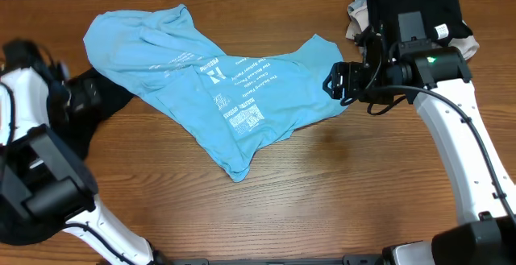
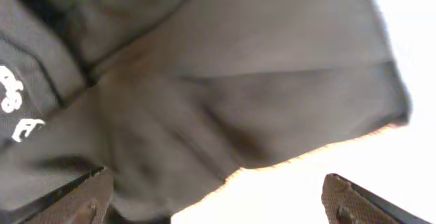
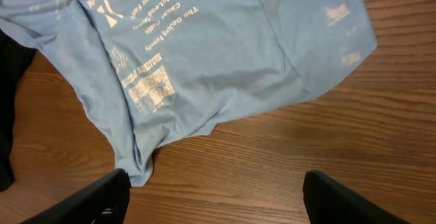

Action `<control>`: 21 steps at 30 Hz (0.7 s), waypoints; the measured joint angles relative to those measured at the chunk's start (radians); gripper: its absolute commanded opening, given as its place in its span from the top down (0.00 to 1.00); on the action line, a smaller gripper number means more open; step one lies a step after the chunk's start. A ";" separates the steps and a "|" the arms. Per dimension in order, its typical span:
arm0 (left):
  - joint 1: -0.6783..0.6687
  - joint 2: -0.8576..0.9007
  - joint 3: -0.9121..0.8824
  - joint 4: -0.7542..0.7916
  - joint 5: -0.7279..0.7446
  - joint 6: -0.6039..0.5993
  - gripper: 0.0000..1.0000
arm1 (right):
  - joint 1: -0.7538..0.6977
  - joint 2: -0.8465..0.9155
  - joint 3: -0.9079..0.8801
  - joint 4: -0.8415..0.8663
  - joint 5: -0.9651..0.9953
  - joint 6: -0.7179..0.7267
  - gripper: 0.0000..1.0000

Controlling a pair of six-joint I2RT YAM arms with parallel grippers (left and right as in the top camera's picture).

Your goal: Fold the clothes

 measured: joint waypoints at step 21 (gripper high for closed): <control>-0.466 -0.019 0.414 -0.338 0.127 -0.109 0.00 | 0.267 0.398 -0.054 0.166 0.049 -0.016 0.19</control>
